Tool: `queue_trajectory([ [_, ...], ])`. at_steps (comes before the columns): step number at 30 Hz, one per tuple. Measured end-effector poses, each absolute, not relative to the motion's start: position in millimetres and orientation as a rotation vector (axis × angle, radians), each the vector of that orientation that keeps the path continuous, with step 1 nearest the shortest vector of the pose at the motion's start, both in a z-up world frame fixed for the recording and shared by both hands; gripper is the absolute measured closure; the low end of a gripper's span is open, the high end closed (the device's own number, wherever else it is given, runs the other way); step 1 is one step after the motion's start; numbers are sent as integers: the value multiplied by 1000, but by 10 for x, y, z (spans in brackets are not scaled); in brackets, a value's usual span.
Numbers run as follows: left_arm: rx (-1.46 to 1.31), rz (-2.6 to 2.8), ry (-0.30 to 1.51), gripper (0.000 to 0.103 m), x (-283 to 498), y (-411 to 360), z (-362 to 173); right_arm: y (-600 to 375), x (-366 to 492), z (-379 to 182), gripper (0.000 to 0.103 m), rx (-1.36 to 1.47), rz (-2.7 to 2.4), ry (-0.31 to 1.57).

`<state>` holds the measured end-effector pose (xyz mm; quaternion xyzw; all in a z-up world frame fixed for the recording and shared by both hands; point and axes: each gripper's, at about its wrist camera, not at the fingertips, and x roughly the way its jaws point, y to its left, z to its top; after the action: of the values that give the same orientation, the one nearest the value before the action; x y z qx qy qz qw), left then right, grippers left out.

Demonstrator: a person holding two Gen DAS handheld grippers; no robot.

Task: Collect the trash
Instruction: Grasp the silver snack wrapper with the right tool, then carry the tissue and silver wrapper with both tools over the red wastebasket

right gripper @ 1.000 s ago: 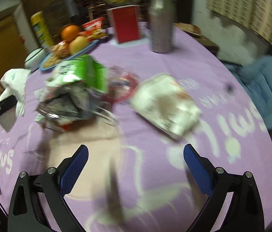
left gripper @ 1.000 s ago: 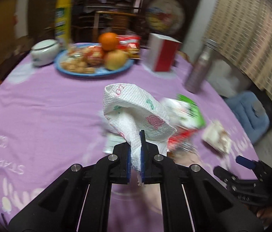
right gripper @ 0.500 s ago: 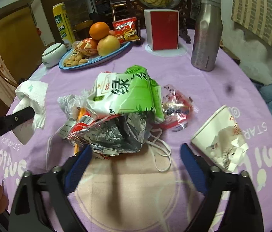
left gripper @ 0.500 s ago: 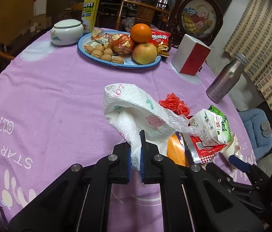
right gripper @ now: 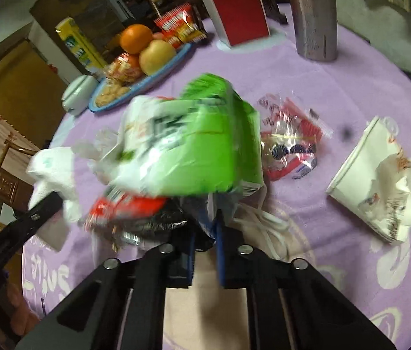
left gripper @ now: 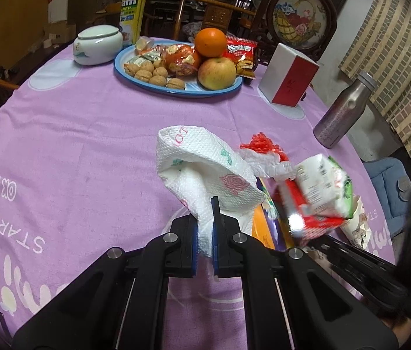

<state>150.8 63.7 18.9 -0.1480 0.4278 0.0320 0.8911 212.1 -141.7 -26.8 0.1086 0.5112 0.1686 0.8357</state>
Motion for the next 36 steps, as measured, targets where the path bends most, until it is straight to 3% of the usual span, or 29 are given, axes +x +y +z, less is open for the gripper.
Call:
queue_trajectory([
  [12,-255,45,836,95,1405,480,311,-1805,1236,330,100,184,440,941],
  [23,-121,-96,713,95,1092,-131,549,-2399,659,336,100,251,354,891],
  [36,-47,-403,794,95,620,-878,467,-2911,134,219,100,244,175,841],
])
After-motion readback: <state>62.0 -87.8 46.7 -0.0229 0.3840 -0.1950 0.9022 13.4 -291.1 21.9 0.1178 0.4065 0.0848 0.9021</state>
